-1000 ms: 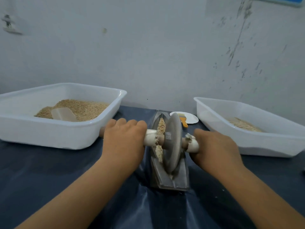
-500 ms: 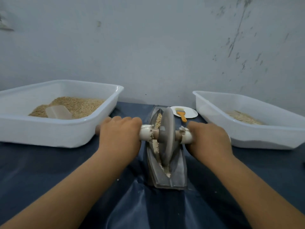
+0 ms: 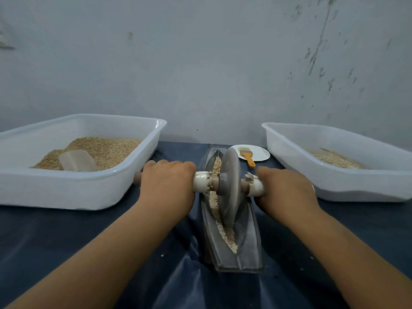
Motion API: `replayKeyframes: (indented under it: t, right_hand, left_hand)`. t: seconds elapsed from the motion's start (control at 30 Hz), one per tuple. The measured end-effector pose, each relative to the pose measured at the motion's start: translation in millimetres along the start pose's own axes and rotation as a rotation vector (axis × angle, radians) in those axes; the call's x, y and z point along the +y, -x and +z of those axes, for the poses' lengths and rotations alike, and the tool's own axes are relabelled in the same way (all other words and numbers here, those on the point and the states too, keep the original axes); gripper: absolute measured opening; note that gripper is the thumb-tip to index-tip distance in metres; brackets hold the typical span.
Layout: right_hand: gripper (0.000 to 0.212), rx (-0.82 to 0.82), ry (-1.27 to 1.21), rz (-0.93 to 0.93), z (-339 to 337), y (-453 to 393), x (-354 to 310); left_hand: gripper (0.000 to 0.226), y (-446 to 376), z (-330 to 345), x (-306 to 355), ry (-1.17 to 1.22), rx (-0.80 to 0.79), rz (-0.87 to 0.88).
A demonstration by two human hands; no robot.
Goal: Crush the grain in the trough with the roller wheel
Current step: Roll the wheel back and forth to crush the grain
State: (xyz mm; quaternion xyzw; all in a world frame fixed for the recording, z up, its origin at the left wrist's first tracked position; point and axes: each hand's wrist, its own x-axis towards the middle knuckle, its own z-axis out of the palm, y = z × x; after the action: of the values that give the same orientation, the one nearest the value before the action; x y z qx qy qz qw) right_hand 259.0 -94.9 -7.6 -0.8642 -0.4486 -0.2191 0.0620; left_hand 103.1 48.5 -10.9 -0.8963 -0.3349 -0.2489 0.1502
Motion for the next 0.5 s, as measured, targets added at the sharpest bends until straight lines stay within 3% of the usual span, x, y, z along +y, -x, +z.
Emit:
replayKeyframes:
  t: [0.1,0.27,0.37,0.5]
  right_hand:
    - [0.018,-0.008,0.013,0.034,-2.7,3.4,-3.5]
    - [0.051,0.284,0.072,-0.1,-3.6,38.9,5.1]
    - [0.048,0.185,0.042,-0.103,-0.4,33.8,8.9]
    - [0.023,-0.032,-0.06,0.006,8.0,1.0,8.7]
  left_hand:
    - [0.019,3.7,-3.1,1.1,-0.01,-0.021,-0.014]
    - [0.046,29.5,-8.4,-11.0,0.096,0.135,0.156]
    - [0.045,22.2,-13.0,-8.2,0.048,0.059,0.137]
    - [0.025,-3.2,-9.3,5.5,-0.07,0.019,0.025]
